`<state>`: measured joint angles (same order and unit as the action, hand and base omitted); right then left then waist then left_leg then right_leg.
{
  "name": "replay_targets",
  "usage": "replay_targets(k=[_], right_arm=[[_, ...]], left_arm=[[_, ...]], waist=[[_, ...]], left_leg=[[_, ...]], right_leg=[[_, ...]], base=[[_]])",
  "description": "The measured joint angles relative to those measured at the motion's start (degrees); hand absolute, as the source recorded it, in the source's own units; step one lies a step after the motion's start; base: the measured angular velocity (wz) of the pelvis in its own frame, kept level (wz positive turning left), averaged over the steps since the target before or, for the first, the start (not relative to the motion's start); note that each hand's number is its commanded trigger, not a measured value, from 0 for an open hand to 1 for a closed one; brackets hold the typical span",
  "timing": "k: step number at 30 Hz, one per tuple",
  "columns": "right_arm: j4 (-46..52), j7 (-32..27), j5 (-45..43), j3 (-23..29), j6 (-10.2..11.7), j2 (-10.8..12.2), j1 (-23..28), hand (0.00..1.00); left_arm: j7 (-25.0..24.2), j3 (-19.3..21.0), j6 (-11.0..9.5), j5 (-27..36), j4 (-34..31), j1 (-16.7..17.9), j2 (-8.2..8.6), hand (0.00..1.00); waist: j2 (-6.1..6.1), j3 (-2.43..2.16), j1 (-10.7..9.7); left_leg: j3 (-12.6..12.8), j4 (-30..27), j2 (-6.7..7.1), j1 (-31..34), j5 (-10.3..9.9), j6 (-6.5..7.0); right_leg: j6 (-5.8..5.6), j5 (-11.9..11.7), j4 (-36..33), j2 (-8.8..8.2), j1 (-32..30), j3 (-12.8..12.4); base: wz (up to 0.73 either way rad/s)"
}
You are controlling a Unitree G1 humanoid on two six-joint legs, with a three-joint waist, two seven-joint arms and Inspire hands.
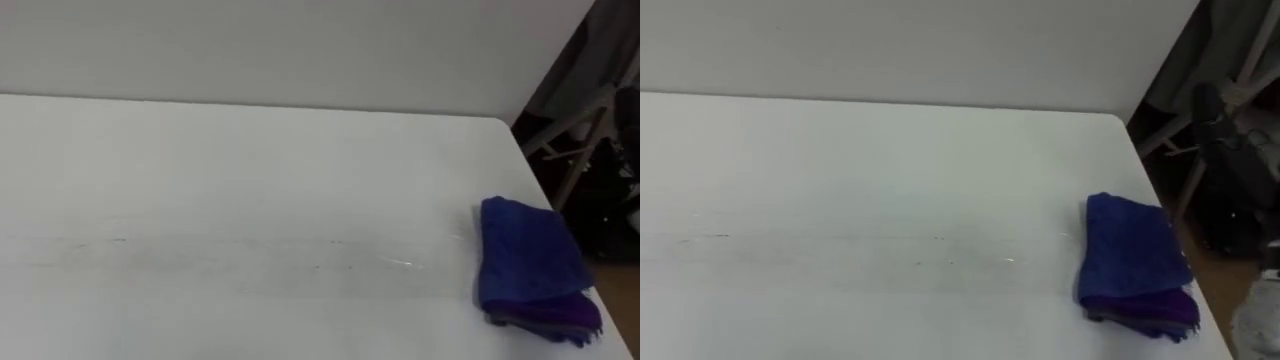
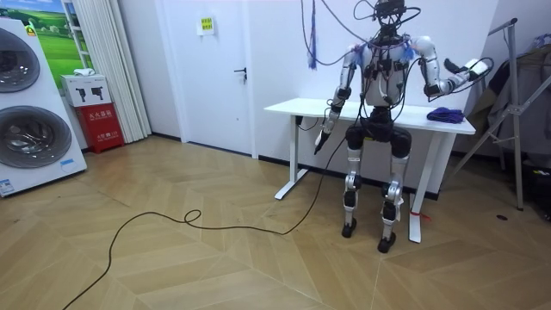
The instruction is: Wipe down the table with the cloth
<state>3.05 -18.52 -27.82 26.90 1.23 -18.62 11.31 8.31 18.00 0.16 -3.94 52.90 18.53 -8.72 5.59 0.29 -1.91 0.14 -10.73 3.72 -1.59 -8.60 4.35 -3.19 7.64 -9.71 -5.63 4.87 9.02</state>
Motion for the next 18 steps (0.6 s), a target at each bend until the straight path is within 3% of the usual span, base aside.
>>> replay_targets(k=[5, 12, 18], right_arm=[[-5.3, -6.4, 4.4, 3.4, -0.3, -0.1, 0.3, 0.00], [-20.1, -16.5, 22.8, 6.7, -0.3, 0.0, 3.2, 0.00], [-39.5, -18.4, 31.8, 6.9, -1.4, 1.6, 5.1, 0.00]], left_arm=[[0.2, 0.0, 0.6, -0.1, -0.4, 0.1, 0.01, 0.00], [0.2, 1.6, 0.8, 2.1, -1.2, 0.8, -0.18, 0.00], [0.0, 2.2, 2.4, 2.1, -1.2, 1.2, -0.20, 0.00]], waist=[[0.17, -0.13, -1.3], [0.33, -0.33, -2.7], [0.23, -0.52, -3.1]], left_leg=[[0.3, 0.0, -0.08, -0.1, -0.1, 0.06], [0.2, 0.0, -0.10, 0.0, -0.2, 0.13], [0.3, 0.0, 0.01, 0.3, -0.1, 0.10]], right_leg=[[0.02, 0.0, 0.0, 0.03, -0.2, -0.3], [-0.02, 0.1, 0.1, 0.05, -0.2, -0.3], [-0.24, 0.7, -0.1, -0.08, -0.7, -0.5]], base=[[-0.03], [0.01], [0.00]])
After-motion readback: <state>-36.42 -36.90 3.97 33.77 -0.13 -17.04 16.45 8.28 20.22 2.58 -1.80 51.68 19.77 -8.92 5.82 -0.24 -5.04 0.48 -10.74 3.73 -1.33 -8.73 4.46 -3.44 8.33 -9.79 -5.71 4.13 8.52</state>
